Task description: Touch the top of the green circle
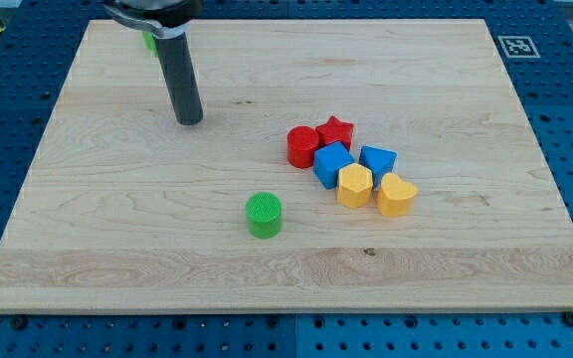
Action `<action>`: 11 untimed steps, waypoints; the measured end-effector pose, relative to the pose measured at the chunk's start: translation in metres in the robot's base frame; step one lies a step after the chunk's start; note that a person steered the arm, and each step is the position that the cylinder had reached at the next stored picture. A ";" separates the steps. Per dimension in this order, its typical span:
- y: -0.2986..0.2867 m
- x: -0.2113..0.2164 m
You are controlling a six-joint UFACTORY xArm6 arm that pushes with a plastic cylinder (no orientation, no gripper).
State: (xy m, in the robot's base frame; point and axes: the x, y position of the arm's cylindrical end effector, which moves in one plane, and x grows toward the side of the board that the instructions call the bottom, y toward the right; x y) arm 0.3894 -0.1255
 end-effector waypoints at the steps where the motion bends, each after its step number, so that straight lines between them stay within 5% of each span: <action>1: 0.000 0.017; 5: 0.058 0.088; 11: 0.073 0.119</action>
